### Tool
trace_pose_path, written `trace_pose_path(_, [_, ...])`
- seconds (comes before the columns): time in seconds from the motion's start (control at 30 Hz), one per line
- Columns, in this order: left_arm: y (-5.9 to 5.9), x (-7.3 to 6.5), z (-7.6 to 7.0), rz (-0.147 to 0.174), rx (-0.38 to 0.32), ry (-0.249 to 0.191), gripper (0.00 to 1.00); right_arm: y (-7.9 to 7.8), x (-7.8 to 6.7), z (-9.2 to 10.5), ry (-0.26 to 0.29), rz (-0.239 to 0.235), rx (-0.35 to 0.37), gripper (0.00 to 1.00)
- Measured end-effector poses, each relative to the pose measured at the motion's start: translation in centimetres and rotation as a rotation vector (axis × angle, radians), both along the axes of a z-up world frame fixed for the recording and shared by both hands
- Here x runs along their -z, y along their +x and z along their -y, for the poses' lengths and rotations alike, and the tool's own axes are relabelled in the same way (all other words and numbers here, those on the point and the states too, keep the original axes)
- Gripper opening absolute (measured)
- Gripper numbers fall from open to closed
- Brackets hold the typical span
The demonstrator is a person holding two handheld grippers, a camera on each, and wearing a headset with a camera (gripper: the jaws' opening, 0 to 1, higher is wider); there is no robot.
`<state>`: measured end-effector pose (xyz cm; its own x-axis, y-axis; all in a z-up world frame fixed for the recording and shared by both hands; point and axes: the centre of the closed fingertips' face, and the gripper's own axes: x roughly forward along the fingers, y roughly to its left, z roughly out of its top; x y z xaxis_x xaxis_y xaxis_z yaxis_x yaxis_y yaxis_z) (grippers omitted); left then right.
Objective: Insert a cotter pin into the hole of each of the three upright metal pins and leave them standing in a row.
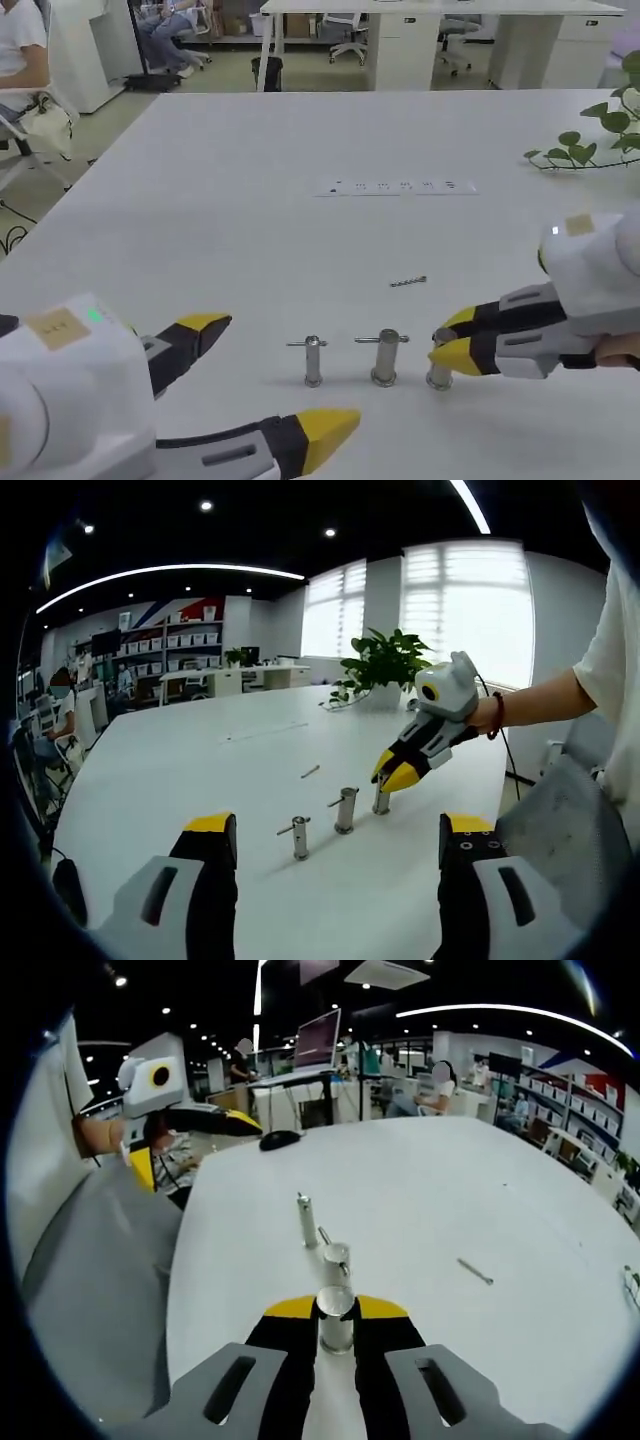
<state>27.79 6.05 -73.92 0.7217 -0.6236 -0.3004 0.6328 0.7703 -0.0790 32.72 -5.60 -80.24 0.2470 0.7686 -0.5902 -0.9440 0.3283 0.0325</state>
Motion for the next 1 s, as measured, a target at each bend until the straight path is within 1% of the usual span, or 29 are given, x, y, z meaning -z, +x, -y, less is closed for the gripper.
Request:
trace_pose_path(0.13, [0.0, 0.0, 0.0, 0.001, 0.003, -0.001, 0.82, -0.3, 0.4, -0.3, 0.005, -0.006, 0.002, 0.13])
trace_pose_path(0.33, [0.1, 0.1, 0.0, 0.002, 0.005, 0.000, 0.81, -0.5, 1.0, -0.5, -0.001, -0.008, -0.003, 0.13])
trace_pose_path(0.5, [0.2, 0.1, -0.1, 0.001, 0.004, 0.000, 0.81, -0.3, 1.4, -0.5, -0.010, 0.005, -0.006, 0.13])
trace_pose_path(0.7, [0.3, 0.1, -0.1, -0.001, 0.001, 0.000, 0.81, -0.2, 1.9, -0.4, -0.010, 0.001, -0.001, 0.13])
trace_pose_path(0.73, [0.3, 0.1, -0.1, -0.002, 0.001, 0.000, 0.81, -0.2, 1.8, -0.4, -0.001, 0.001, -0.001, 0.13])
trace_pose_path(0.9, [0.1, 0.2, -0.1, -0.006, 0.003, 0.004, 0.81, -0.2, 1.9, -0.3, 0.002, 0.004, -0.004, 0.13])
trace_pose_path(1.0, [0.1, 0.2, -0.1, -0.007, 0.000, 0.003, 0.81, -0.3, 1.9, -0.1, 0.009, -0.005, -0.001, 0.14])
